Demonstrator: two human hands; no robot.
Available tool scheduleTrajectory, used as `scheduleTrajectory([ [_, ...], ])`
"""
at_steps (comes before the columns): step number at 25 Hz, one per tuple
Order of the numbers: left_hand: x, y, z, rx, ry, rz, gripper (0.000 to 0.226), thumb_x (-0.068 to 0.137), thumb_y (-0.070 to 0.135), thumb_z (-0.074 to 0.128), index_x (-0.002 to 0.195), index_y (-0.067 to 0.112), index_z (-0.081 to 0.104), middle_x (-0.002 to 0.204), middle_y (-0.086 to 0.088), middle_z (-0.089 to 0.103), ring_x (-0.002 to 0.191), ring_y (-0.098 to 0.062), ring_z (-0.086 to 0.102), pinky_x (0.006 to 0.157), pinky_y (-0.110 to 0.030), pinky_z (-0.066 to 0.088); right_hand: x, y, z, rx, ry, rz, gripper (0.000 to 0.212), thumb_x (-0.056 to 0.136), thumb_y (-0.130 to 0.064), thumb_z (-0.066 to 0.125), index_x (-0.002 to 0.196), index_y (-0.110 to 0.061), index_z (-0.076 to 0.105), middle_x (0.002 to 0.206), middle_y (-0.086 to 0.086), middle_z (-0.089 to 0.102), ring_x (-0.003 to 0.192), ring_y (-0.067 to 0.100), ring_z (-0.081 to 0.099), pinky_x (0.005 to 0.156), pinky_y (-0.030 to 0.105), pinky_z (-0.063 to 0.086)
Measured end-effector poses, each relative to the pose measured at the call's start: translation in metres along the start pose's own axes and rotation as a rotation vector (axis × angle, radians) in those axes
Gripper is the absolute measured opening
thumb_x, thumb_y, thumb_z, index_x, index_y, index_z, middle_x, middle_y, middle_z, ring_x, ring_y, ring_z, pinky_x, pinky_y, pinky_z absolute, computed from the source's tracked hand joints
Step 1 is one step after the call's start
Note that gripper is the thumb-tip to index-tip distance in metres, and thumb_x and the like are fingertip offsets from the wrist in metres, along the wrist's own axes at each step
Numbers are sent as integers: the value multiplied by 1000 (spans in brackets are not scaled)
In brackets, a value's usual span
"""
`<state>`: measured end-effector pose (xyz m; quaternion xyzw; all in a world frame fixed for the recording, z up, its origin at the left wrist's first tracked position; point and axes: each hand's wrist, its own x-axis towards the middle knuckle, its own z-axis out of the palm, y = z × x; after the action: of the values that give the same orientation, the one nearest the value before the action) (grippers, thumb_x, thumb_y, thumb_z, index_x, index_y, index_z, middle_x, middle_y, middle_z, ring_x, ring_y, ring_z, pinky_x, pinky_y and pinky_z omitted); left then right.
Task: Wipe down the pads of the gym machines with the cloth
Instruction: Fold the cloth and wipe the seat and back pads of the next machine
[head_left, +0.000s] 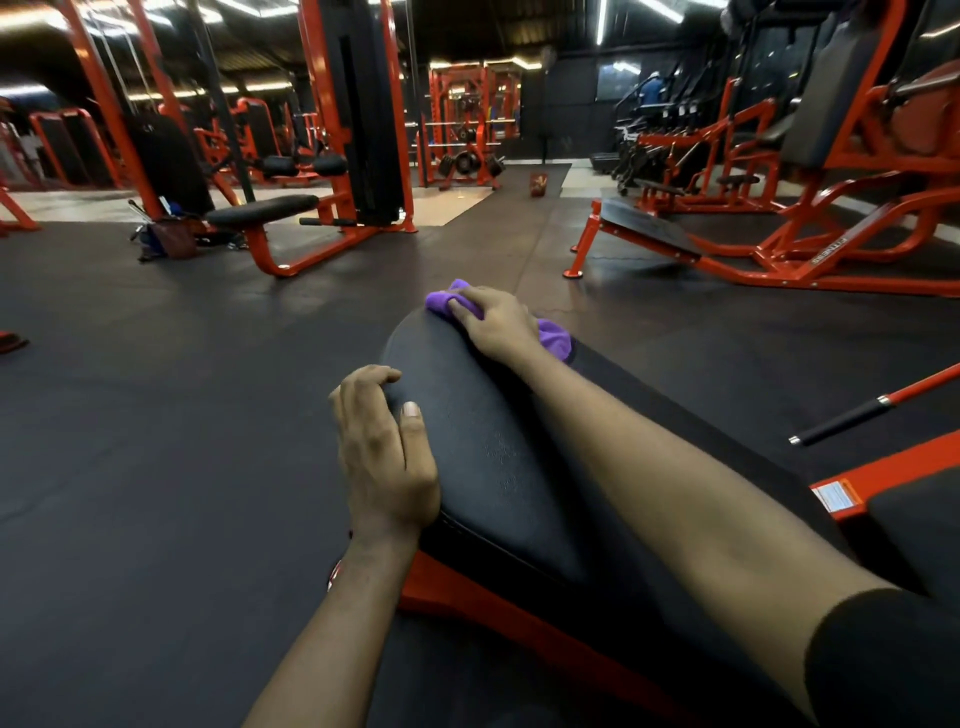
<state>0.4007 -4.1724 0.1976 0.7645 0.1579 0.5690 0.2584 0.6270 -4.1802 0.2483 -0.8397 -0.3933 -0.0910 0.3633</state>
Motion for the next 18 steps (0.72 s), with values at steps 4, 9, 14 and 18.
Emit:
scheduleTrajectory([
  [4,-8,2,-2,105,82,-249,34,93,27,38,111,4,56,110,-11,57,107,-29,48,93,-39,39,-79,-20,-9,11,26,-170,39,98,-60,43,129,-45,62,131,-15,64,121,20,56,94,47,49],
  [9,-12,-3,-26,135,-158,-273,33,99,27,38,115,8,61,117,-10,62,109,-31,56,92,-43,44,-182,-36,-19,-63,98,-156,38,100,-59,43,134,-49,58,131,-12,62,117,20,55,90,44,47],
  [14,20,-24,-59,291,-539,-201,28,98,20,52,123,13,62,128,-8,63,115,-30,61,98,-44,49,-288,-33,-16,-138,283,-108,39,99,-53,48,138,-47,55,138,-5,58,129,20,50,94,47,43],
  [18,18,-17,-58,387,-472,-68,28,98,17,51,121,9,64,121,-13,65,114,-33,59,94,-43,49,-314,-51,25,-262,326,-242,44,97,-49,47,141,-47,52,157,-2,43,144,25,35,111,54,22],
])
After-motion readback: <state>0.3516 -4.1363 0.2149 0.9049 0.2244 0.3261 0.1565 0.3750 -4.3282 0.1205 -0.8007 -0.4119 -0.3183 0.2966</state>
